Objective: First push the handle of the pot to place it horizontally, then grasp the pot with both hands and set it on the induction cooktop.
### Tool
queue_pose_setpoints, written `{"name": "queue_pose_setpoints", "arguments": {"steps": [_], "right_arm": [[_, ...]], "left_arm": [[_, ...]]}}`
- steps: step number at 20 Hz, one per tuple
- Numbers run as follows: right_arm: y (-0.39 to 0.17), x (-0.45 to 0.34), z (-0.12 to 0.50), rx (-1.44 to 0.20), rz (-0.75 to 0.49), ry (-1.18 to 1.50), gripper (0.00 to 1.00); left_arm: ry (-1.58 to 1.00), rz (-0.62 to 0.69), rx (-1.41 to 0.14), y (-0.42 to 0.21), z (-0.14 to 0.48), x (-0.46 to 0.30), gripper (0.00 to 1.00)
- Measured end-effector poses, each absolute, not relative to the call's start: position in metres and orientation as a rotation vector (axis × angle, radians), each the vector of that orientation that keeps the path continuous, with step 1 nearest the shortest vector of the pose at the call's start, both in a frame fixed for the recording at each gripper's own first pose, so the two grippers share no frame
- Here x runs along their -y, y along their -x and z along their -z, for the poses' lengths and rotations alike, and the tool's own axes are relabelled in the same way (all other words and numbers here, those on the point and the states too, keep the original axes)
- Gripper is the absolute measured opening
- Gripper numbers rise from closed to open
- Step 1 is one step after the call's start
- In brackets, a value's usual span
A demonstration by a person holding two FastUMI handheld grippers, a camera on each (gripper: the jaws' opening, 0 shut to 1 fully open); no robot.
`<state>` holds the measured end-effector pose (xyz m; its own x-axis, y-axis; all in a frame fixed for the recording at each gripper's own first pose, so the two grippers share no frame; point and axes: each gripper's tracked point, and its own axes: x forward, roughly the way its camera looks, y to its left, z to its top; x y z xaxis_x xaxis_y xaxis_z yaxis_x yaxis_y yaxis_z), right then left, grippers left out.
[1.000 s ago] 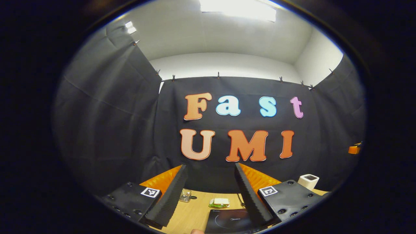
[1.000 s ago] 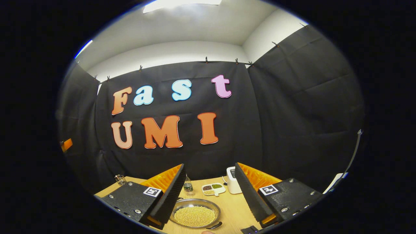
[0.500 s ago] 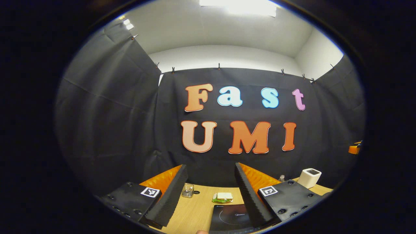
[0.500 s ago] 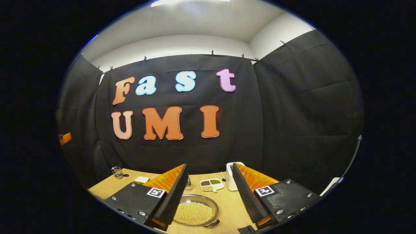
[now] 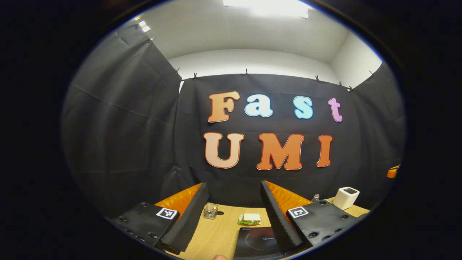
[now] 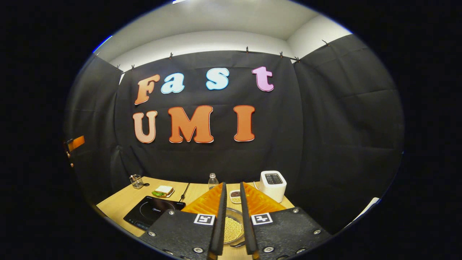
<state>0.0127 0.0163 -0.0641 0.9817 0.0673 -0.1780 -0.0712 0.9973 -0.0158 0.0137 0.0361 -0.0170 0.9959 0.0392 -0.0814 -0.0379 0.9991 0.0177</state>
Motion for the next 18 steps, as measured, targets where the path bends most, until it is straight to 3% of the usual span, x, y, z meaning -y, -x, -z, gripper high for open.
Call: {"name": "queue_pose_setpoints", "arguments": {"steps": [1,5,18], "right_arm": [[-0.011,-0.017,0.073,-0.193,-0.072,0.018,0.13],[-0.007,-0.024,0.115,-0.282,-0.104,-0.023,0.0],[0.036,-0.044,0.292,-0.638,-0.131,0.009,0.0]], "left_arm": [[-0.013,-0.037,-0.086,-0.013,0.019,-0.034,0.95],[-0.021,-0.033,-0.106,-0.014,0.029,-0.034,0.95],[-0.04,-0.004,-0.125,-0.017,0.043,-0.023,0.99]]}}
